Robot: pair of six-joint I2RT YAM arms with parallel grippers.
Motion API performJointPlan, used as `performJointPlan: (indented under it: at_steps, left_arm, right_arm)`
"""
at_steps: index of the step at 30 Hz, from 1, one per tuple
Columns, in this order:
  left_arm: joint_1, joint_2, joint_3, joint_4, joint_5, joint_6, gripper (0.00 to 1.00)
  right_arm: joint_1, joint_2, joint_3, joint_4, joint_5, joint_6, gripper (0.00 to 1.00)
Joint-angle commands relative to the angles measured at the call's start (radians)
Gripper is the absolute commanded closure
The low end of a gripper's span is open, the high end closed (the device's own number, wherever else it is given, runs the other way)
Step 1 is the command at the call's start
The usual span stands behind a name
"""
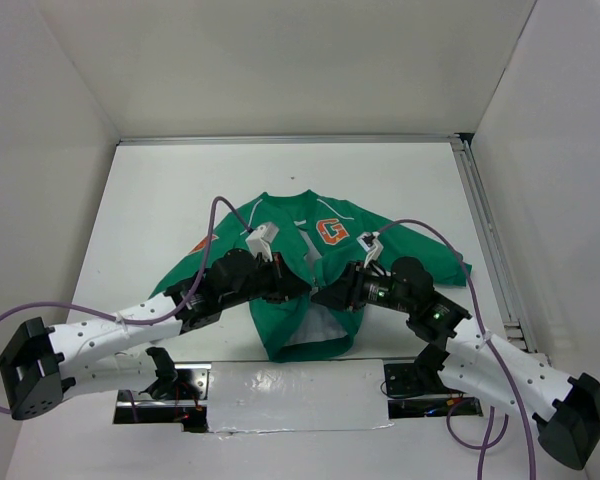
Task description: Zip up the jacket
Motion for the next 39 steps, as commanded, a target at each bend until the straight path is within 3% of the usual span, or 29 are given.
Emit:
performJointPlan:
  at_steps: [1, 20, 28, 35, 39]
  left_arm:
    - [0.005, -0.025, 0.05, 0.075, 0.02, -0.019, 1.0]
    - [0.005, -0.028, 0.082, 0.078, 0.024, -0.019, 1.0]
    - [0.003, -0.023, 0.084, 0.08, 0.063, -0.024, 1.0]
    - [0.003, -0.034, 0.07, 0.075, 0.053, -0.029, 1.0]
    - [0.003, -0.037, 0.066, 0.066, 0.04, -0.03, 1.0]
  right_arm:
    - [0.007, -0.017, -0.007, 0.138, -0.035, 0.015, 0.49]
    - [0.008, -0.025, -0.044, 0.123, -0.022, 0.027, 0.43]
    - [0.007, 0.014, -0.033, 0.25, 0.019, 0.036, 0.4]
    - [0.007, 0.046, -0.005, 0.29, 0.013, 0.046, 0.41]
    - [0.01, 0.011, -0.025, 0.273, 0.044, 0.056, 0.47]
